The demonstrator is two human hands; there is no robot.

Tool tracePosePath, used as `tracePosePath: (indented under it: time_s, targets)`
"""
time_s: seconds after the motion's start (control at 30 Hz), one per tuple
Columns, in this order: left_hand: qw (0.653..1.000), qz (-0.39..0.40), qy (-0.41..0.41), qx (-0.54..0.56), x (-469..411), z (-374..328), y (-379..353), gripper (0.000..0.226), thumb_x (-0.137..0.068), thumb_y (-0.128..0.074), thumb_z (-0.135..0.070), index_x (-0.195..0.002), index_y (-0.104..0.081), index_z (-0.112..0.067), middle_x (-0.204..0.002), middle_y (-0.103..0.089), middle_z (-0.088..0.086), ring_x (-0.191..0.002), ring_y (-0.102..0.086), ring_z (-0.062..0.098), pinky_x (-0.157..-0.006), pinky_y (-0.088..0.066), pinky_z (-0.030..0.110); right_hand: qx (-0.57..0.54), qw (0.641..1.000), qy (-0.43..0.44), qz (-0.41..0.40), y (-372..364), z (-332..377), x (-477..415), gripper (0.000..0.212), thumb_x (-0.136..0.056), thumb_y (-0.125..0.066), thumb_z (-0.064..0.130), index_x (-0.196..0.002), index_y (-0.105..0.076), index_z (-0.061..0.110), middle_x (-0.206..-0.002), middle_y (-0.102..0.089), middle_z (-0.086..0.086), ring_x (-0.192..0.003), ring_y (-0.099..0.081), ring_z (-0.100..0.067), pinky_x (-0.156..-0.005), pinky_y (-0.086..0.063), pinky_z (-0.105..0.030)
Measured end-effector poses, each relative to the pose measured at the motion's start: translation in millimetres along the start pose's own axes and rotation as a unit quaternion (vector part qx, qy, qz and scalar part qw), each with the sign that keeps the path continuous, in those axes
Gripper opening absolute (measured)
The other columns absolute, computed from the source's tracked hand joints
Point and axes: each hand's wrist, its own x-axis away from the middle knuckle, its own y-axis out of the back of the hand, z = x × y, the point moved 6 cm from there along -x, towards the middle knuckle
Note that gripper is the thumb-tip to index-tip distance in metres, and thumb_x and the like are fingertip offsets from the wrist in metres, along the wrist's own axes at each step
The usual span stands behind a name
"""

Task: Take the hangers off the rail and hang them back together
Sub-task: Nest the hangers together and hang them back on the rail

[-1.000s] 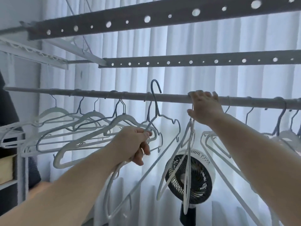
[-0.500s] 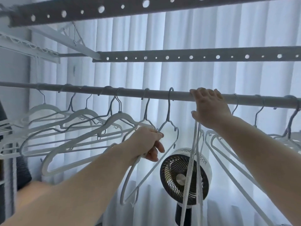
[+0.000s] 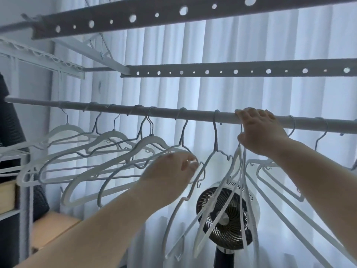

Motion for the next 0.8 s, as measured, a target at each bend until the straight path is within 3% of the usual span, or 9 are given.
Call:
tracePosePath:
  time_s: [0.07, 0.13, 0.33, 0.43, 0.5, 0.6, 0.67, 0.73, 0.8]
  targets:
    - [0.977, -0.158, -0.086, -0.114, 13.0, -0.5, 30.6, 0.023, -0.089, -0.05, -0.025, -0.1, -0.069, -0.019, -0.096, -0.071, 0.001, -0.095, -0.063, 0.021, -0.077, -0.047, 0.027, -0.026, 1.0, -0.012, -0.002, 3.1, -0.4, 0.5, 0.053, -0.092, -0.039, 0.017, -0.143, -0.026, 0.015, -0.147, -0.033, -0.008, -0.136, -0.029, -0.027, -0.117, -0.012, -0.038]
    - [0.945, -0.238, -0.12, -0.192, 21.7, 12.1, 46.3, 0.027, -0.078, -0.048, -0.026, -0.084, -0.071, -0.014, -0.079, -0.073, 0.005, -0.076, -0.067, 0.029, -0.068, -0.053, 0.036, -0.048, 0.998, -0.031, -0.016, 6.9, 0.3, 0.1, 0.047, -0.094, -0.038, 0.025, -0.14, -0.032, 0.014, -0.144, -0.038, -0.01, -0.132, -0.033, -0.029, -0.115, -0.016, -0.041]
    - [0.934, -0.176, 0.004, -0.311, 32.5, 66.6, 56.1, 0.026, -0.069, -0.06, -0.021, -0.087, -0.069, -0.005, -0.077, -0.073, 0.013, -0.067, -0.067, 0.037, -0.06, -0.054, 0.043, -0.091, 0.995, -0.004, -0.027, 7.3, 30.6, -11.1, 0.055, -0.093, -0.04, 0.04, -0.142, -0.029, 0.017, -0.148, -0.035, -0.008, -0.136, -0.03, -0.028, -0.114, -0.016, -0.04]
    - [0.959, -0.121, 0.078, -0.244, 32.1, 87.0, 48.4, 0.034, -0.092, -0.045, -0.029, -0.125, -0.051, -0.02, -0.11, -0.068, 0.002, -0.101, -0.062, 0.03, -0.083, -0.047, 0.036, -0.068, 0.998, 0.001, -0.003, 1.4, 40.8, -20.8, 0.053, -0.094, -0.04, 0.039, -0.142, -0.03, 0.016, -0.146, -0.039, -0.007, -0.136, -0.032, -0.027, -0.116, -0.012, -0.043]
    - [0.961, -0.12, 0.077, -0.235, 32.2, 96.9, 44.5, 0.038, -0.094, -0.037, -0.038, -0.13, -0.039, -0.028, -0.115, -0.064, -0.005, -0.108, -0.059, 0.023, -0.086, -0.045, 0.031, -0.058, 0.998, -0.002, 0.005, -1.6, 43.1, -24.6, 0.049, -0.095, -0.04, 0.035, -0.139, -0.034, 0.016, -0.14, -0.045, -0.007, -0.132, -0.037, -0.028, -0.115, -0.014, -0.044]
    - [0.969, -0.104, 0.09, -0.206, 30.2, 101.7, 41.7, 0.031, -0.095, -0.034, -0.039, -0.12, -0.049, -0.03, -0.108, -0.068, -0.004, -0.105, -0.061, 0.022, -0.081, -0.045, 0.029, -0.039, 0.999, -0.003, -0.007, -2.3, 43.5, -27.2, 0.042, -0.095, -0.041, 0.03, -0.134, -0.038, 0.015, -0.132, -0.051, -0.007, -0.124, -0.043, -0.028, -0.109, -0.022, -0.043]
    - [0.974, -0.102, 0.079, -0.188, 28.4, 100.6, 40.5, 0.028, -0.096, -0.032, -0.037, -0.101, -0.057, -0.029, -0.086, -0.067, -0.003, -0.095, -0.062, 0.023, -0.075, -0.043, 0.028, -0.028, 1.0, -0.001, -0.014, -2.8, 43.4, -27.4, 0.039, -0.094, -0.042, 0.028, -0.131, -0.04, 0.015, -0.129, -0.054, -0.007, -0.121, -0.045, -0.029, -0.105, -0.025, -0.042]
    - [0.979, -0.104, 0.071, -0.161, 25.6, 96.8, 41.8, 0.028, -0.096, -0.031, -0.036, -0.078, -0.051, -0.029, -0.063, -0.056, -0.003, -0.081, -0.062, 0.022, -0.068, -0.04, 0.028, -0.024, 0.999, 0.002, -0.022, -3.4, 41.2, -27.4, 0.037, -0.094, -0.043, 0.028, -0.129, -0.042, 0.014, -0.126, -0.056, -0.007, -0.118, -0.046, -0.029, -0.103, -0.027, -0.041]
    - [0.985, -0.119, 0.059, -0.109, 22.1, 91.4, 45.0, 0.023, -0.095, -0.034, -0.035, -0.076, -0.046, -0.03, -0.056, -0.055, -0.003, -0.063, -0.055, 0.015, -0.058, -0.037, 0.027, -0.027, 0.999, 0.003, -0.03, -3.1, 37.9, -26.7, 0.036, -0.094, -0.043, 0.028, -0.127, -0.043, 0.014, -0.124, -0.057, -0.007, -0.116, -0.047, -0.029, -0.101, -0.028, -0.04]
